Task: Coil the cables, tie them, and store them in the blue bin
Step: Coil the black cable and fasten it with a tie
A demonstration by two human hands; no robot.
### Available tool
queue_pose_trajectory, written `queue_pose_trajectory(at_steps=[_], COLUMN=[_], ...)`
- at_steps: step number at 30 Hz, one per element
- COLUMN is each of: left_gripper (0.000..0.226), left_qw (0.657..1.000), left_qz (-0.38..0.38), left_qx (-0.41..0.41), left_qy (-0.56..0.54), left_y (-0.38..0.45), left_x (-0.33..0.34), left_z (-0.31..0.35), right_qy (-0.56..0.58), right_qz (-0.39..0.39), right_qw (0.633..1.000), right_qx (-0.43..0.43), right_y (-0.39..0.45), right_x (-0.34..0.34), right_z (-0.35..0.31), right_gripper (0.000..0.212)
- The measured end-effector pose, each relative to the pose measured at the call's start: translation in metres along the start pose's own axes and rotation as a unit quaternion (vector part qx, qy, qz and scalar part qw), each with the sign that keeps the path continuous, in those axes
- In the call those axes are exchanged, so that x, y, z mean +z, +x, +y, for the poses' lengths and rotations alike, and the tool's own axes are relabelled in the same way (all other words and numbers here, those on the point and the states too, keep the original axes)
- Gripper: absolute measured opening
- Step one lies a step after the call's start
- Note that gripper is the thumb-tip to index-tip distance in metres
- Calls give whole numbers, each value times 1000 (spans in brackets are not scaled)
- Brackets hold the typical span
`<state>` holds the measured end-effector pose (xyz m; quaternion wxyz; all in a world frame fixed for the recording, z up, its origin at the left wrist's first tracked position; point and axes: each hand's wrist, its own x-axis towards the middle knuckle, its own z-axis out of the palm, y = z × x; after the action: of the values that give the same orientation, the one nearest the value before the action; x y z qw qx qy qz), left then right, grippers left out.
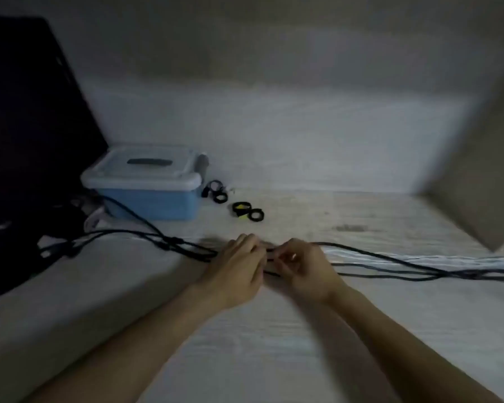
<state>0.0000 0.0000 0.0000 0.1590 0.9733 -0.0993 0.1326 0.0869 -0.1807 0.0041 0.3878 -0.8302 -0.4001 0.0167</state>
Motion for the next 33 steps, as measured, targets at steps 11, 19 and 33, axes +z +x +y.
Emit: queue_pose_trajectory(at_steps=[11,19,33], left_gripper=[46,28,47], left_qw=[974,968,936], left_qz=[90,136,20], left_qx=[-194,-179,-347], left_qy=[73,116,49], left_y=[-73,-95,-124], left_x=[26,7,-48], left_z=[-32,-44,-68], right_qy=[-155,-156,-398], right_qz=[25,57,19], right_qw=[986,986,879], right_qx=[-49,2,263], right_y=[-33,-63,-106], right_x=[66,9,-109], right_z=[12,14,78], right_gripper=[37,21,40])
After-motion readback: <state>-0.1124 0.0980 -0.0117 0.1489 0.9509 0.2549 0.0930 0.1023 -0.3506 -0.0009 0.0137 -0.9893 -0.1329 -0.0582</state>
